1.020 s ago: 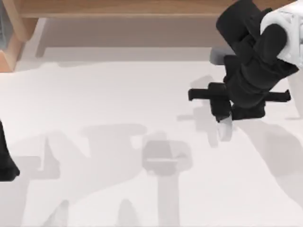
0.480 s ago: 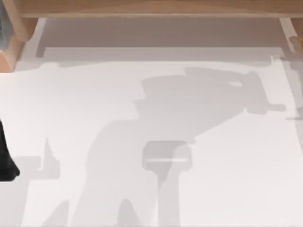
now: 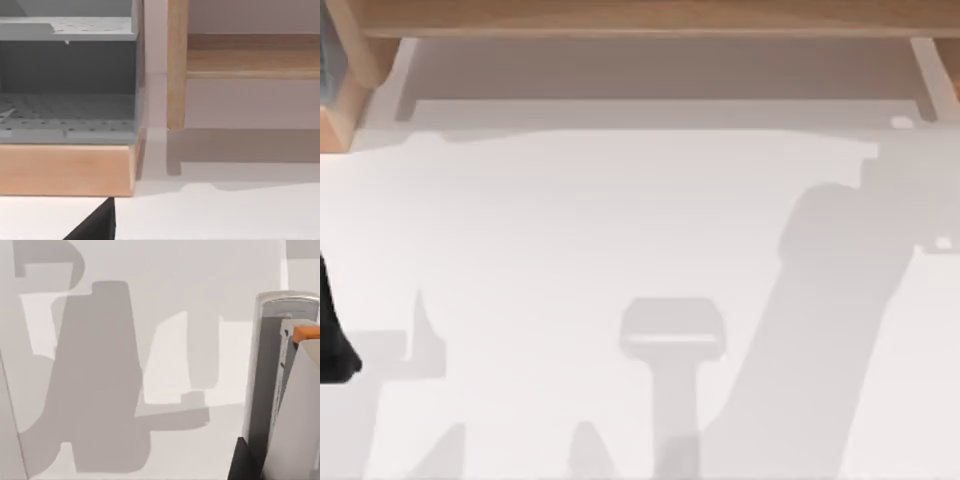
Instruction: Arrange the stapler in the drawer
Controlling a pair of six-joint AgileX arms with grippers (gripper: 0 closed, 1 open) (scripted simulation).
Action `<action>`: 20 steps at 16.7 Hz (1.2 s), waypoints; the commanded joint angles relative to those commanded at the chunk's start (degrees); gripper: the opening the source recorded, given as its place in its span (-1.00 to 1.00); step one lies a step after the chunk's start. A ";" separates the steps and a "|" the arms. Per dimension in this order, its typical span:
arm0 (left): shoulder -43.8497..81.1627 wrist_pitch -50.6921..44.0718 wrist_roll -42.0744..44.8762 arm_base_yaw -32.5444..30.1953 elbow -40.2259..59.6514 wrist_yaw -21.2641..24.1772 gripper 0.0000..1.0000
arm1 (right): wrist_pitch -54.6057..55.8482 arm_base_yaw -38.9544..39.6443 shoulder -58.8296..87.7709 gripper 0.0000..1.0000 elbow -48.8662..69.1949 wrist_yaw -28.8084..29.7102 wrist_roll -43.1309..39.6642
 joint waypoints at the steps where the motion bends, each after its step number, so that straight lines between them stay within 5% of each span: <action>1: 0.00 0.00 0.00 0.00 0.00 0.00 1.00 | -1.84 0.14 2.55 -1.00 2.03 0.39 -1.54; 7: 0.00 0.00 0.00 0.00 0.00 0.00 1.00 | -9.78 1.07 11.37 -1.00 9.55 1.92 -6.15; 20: 0.00 0.00 0.00 0.00 0.00 0.00 1.00 | -8.51 0.16 8.75 -1.00 10.69 -1.64 -8.77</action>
